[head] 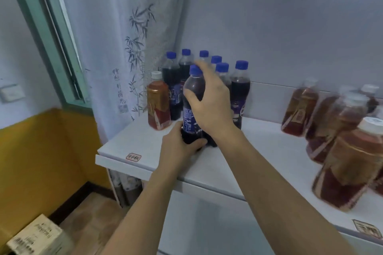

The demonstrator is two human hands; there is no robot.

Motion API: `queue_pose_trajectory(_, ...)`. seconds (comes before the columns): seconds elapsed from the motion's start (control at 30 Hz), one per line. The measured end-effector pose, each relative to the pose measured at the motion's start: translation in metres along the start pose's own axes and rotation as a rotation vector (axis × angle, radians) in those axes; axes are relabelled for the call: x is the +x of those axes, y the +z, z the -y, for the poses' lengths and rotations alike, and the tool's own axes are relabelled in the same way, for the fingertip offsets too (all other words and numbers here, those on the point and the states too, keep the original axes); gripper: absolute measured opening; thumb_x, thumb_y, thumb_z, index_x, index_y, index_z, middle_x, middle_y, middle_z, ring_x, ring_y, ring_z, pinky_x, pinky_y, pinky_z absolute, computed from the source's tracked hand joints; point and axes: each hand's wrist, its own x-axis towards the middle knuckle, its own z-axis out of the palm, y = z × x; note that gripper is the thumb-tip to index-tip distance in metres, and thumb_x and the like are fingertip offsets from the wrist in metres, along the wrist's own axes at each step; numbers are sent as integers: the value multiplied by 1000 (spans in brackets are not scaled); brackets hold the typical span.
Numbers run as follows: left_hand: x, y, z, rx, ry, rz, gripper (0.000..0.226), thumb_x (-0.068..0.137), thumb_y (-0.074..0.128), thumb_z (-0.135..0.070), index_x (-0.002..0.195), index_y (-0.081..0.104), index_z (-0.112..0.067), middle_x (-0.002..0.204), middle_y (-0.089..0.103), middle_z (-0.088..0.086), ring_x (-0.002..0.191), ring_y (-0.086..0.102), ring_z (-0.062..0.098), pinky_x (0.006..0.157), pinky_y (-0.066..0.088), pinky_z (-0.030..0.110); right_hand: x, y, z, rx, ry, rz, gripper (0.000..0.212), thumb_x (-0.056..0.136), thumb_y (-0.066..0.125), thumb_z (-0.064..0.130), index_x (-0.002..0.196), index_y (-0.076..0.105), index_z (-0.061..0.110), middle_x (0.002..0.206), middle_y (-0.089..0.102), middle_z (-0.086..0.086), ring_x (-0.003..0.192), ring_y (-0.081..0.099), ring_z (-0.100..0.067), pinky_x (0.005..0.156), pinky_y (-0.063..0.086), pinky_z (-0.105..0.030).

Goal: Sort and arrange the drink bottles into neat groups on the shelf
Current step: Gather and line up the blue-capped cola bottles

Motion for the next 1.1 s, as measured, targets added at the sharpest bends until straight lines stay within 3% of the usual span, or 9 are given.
queue_pose_trajectory(0.1, 1, 3, 4, 53, 12, 27, 65, 79, 84, -40, 134, 53, -24, 127, 69, -1, 112, 65, 22, 83, 47, 27, -24, -1, 3, 53, -19, -55, 74, 89, 74, 10, 152, 39, 28, 155, 44, 9, 142, 39, -7, 113, 24, -8)
queue_pose_trajectory(0.23, -12, 2, 2, 122, 19, -66, 86, 80, 83, -43, 150, 37, -28, 147, 55, 0, 130, 55, 22, 106, 49, 41, -80, -31, -4, 224, 77, -190, 63, 90, 72, 6, 143, 47, 27, 140, 57, 8, 128, 55, -7, 100, 55, -26)
queue_pose_trajectory(0.37, -61, 21, -37, -41, 310, -383, 47, 89, 66, -26, 132, 55, -14, 129, 60, 4, 116, 54, 12, 102, 49, 26, -128, -79, -27, 246, 259, -329, 42, 91, 71, 5, 121, 56, 31, 109, 66, 14, 98, 67, -7, 76, 59, -19)
queue_pose_trajectory(0.47, -88, 61, -75, -55, 505, -54, 27, 88, 62, -23, 115, 65, -19, 110, 67, -5, 99, 59, 6, 88, 50, 17, -144, -118, -39, 221, 302, -450, 35, 92, 68, 0, 116, 59, 24, 99, 68, 7, 88, 70, -13, 73, 61, -25)
queue_pose_trajectory(0.57, -98, 109, -97, 35, 631, 290, 16, 90, 62, -24, 105, 68, -26, 100, 66, -15, 92, 59, 4, 82, 52, 25, -154, -174, -42, 224, 209, -638, 29, 91, 62, -10, 112, 60, 10, 92, 68, -7, 78, 71, -23, 68, 60, -29)
queue_pose_trajectory(0.7, -121, 155, -126, -1, 755, 428, 7, 90, 67, -23, 95, 69, -28, 92, 65, -16, 83, 58, 4, 71, 54, 25, -167, -261, -48, 141, 126, -850, 27, 88, 53, -19, 101, 57, 5, 83, 61, -16, 56, 59, -23, 53, 52, -27)
queue_pose_trajectory(0.8, -146, 183, -158, -112, 857, 526, 5, 91, 65, -19, 92, 67, -23, 88, 61, -16, 77, 59, 6, 65, 49, 19, -148, -325, -81, 74, 159, -915, 25, 88, 53, -14, 98, 56, 10, 83, 60, -8, 57, 55, -20, 50, 47, -26)
queue_pose_trajectory(0.93, -171, 230, -188, -27, 808, 674, 8, 94, 60, -29, 95, 67, -26, 89, 60, -16, 77, 57, 6, 71, 50, 23, -75, -387, -157, -109, 324, -842, 22, 90, 57, 9, 111, 60, 18, 95, 61, 6, 81, 61, -14, 78, 59, -42)
queue_pose_trajectory(1.1, -176, 266, -203, 93, 641, 583, 13, 95, 58, -35, 104, 67, -31, 99, 64, -16, 81, 51, 3, 75, 48, 21, -9, -412, -215, -329, 347, -312, 38, 100, 58, 35, 135, 57, 21, 126, 58, 1, 105, 58, -15, 93, 49, -30)
